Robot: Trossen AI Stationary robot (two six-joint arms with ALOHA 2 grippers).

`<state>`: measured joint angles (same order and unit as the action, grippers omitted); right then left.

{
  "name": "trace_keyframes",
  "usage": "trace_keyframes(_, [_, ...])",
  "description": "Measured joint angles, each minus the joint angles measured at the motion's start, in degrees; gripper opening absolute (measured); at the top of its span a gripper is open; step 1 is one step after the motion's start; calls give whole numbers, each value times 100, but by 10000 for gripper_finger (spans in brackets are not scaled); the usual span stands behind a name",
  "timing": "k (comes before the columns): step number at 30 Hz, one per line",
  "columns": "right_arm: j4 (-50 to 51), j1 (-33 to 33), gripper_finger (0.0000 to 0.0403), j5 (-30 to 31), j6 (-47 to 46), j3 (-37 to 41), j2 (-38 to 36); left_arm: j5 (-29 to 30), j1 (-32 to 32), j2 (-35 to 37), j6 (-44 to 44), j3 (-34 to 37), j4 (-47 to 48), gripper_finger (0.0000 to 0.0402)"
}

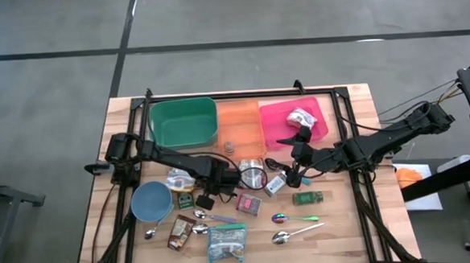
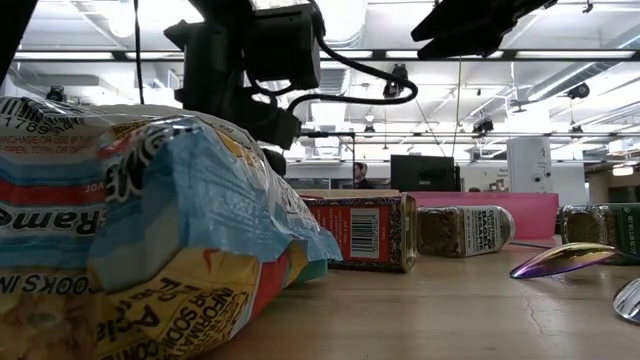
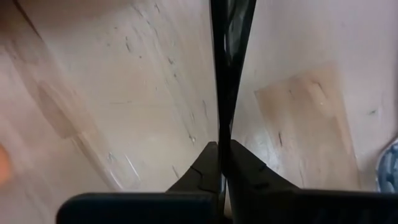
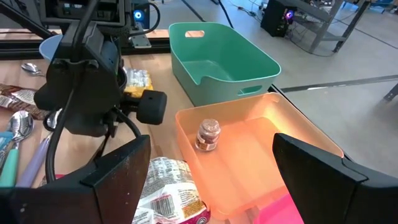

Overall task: Pick & Place Food Item
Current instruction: Put the black spoon into the green bin

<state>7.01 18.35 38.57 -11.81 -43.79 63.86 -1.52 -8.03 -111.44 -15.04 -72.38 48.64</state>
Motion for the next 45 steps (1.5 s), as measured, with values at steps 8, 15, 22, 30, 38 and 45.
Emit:
trace_keyframes(8, [0, 0, 333, 0, 0, 0, 0, 39, 2, 91, 8, -333, 261, 3])
trace_keyframes(15, [9, 0, 333, 0, 2, 0, 0, 18, 2, 579, 8, -355, 94, 2])
trace_keyframes(22, [3, -2, 333, 0, 0, 0, 0, -278, -2, 1040, 7, -336, -307, 1])
trace_keyframes(30, [2, 1, 333, -2, -20, 0, 0, -410, -2, 1095, 49, -202, -572, 1])
trace_keyframes(38, [0, 2, 333, -2, -22, 0, 0, -583, 2, 1082, 43, 283, -1408, 1])
trace_keyframes(45, [-2, 2, 333, -2, -22, 0, 0, -616, 15, 1161, 47, 329, -1646, 1])
